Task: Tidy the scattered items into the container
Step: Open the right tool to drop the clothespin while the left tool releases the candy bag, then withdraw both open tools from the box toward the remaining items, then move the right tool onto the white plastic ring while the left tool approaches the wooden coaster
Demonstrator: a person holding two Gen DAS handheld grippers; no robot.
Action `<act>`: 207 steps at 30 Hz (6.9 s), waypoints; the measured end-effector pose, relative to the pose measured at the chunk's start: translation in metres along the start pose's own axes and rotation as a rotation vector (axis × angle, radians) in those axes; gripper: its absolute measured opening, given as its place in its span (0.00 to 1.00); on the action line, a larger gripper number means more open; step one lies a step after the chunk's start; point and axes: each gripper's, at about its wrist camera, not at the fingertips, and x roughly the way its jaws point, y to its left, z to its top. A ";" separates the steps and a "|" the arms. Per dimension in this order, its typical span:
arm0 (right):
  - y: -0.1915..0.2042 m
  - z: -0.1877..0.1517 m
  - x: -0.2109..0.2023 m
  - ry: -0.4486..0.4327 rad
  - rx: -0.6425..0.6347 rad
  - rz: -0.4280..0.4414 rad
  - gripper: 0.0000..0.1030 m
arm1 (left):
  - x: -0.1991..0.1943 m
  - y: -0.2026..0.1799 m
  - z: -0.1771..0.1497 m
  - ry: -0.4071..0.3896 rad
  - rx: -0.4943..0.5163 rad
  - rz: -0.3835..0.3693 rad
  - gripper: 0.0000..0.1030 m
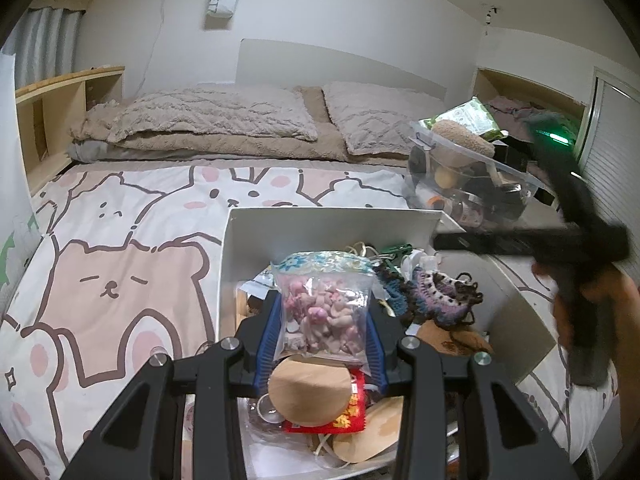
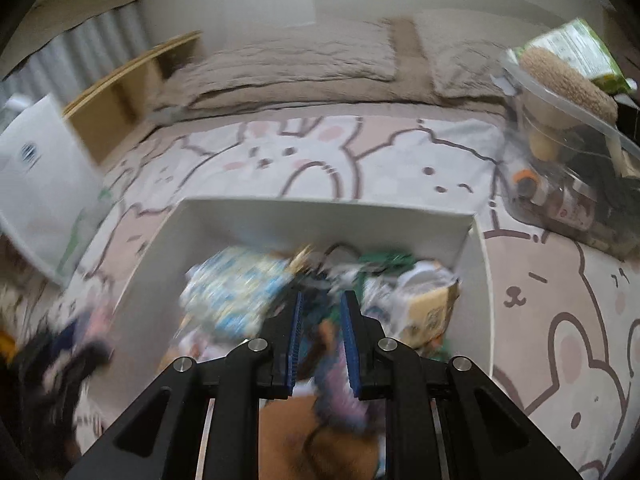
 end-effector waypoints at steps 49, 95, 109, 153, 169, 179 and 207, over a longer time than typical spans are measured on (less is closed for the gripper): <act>0.007 -0.109 -0.109 -0.311 0.015 0.042 1.00 | -0.029 -0.011 -0.012 -0.026 0.000 0.100 0.93; 0.040 -0.167 -0.189 -0.505 -0.091 -0.019 1.00 | -0.141 -0.053 -0.048 -0.199 0.070 0.129 1.00; 0.038 -0.215 -0.160 -0.439 -0.056 0.003 1.00 | -0.119 -0.040 -0.111 -0.081 0.034 0.166 1.00; 0.090 -0.313 -0.066 -0.085 -0.037 0.157 1.00 | -0.067 -0.024 -0.190 0.192 -0.117 -0.045 1.00; 0.114 -0.291 -0.032 -0.075 -0.165 0.066 1.00 | -0.043 -0.011 -0.191 0.252 -0.125 0.033 0.88; 0.127 -0.274 -0.013 -0.049 -0.212 0.058 1.00 | -0.052 -0.005 -0.192 0.232 -0.140 0.025 0.78; 0.102 -0.293 -0.072 -0.163 -0.137 0.072 0.82 | -0.073 -0.006 -0.187 0.140 -0.153 0.020 0.89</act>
